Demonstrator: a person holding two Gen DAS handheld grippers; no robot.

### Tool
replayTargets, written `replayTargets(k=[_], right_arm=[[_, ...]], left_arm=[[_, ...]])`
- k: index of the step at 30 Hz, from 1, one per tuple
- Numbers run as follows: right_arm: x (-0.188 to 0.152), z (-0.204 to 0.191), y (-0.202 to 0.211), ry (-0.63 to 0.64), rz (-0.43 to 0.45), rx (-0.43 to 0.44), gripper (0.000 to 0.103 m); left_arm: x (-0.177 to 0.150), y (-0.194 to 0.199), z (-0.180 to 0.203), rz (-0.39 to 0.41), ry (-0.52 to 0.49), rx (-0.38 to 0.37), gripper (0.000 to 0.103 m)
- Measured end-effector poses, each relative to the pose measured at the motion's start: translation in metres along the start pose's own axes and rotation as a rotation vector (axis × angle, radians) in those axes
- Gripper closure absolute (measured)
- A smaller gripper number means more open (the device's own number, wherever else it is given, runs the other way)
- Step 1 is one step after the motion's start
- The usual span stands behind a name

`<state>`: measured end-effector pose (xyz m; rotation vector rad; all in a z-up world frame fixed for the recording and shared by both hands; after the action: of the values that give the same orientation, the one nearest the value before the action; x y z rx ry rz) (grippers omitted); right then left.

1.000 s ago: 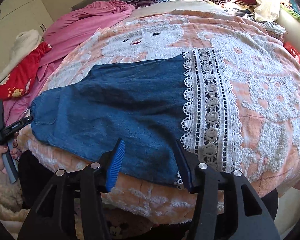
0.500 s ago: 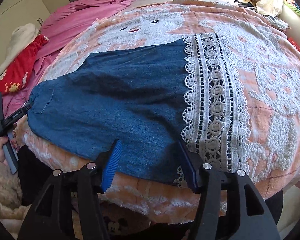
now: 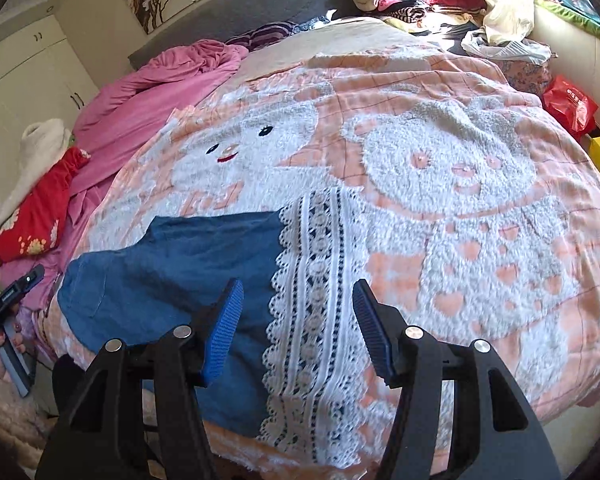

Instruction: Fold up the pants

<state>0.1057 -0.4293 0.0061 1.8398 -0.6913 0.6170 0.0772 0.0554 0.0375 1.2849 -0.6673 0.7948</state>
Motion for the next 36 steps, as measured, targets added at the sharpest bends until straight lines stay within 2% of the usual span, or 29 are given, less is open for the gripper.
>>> replayTargets(k=[3, 8, 11, 17, 21, 24, 25, 27, 28, 31, 36], right_arm=[[0.016, 0.011, -0.012, 0.008, -0.01, 0.005, 0.047], [0.032, 0.03, -0.04, 0.012, -0.048, -0.016, 0.047], [0.038, 0.037, -0.052, -0.023, -0.057, 0.015, 0.047], [0.045, 0.043, -0.084, -0.044, -0.113, 0.05, 0.048], [0.037, 0.047, -0.104, -0.055, -0.157, 0.068, 0.048], [0.034, 0.047, -0.102, -0.057, -0.145, 0.094, 0.059], [0.032, 0.045, -0.102, -0.058, -0.146, 0.116, 0.067], [0.028, 0.04, -0.099, -0.034, -0.145, 0.136, 0.071], [0.027, 0.038, -0.099, -0.026, -0.139, 0.148, 0.075], [0.027, 0.037, -0.092, -0.034, -0.106, 0.174, 0.081], [0.046, 0.021, -0.061, 0.05, 0.008, 0.234, 0.083]], left_arm=[[0.005, -0.027, 0.035, -0.038, -0.005, -0.11, 0.046], [0.005, -0.077, 0.096, -0.118, -0.069, -0.249, 0.046], [0.001, -0.107, 0.122, -0.166, -0.115, -0.288, 0.046], [-0.001, -0.156, 0.141, -0.238, -0.17, -0.281, 0.046], [-0.007, -0.187, 0.139, -0.283, -0.197, -0.242, 0.046], [-0.016, -0.199, 0.137, -0.315, -0.196, -0.243, 0.047], [-0.018, -0.198, 0.138, -0.315, -0.194, -0.253, 0.052], [-0.02, -0.195, 0.14, -0.308, -0.177, -0.275, 0.064], [-0.02, -0.194, 0.14, -0.314, -0.157, -0.297, 0.076], [-0.019, -0.188, 0.139, -0.289, -0.116, -0.307, 0.095], [-0.002, -0.16, 0.144, -0.167, -0.126, -0.292, 0.098]])
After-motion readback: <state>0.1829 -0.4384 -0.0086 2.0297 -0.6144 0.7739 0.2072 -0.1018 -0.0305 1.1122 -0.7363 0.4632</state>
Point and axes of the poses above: each gripper's, at about its wrist camera, not at the fingertips, and y roughly against the way its jaws point, z to its right, x to its top, the point moved 2 cm from there along -y, roughly the way its jaws point, and after that the axes turned 9 degrees about z, right-handed, at the moved point
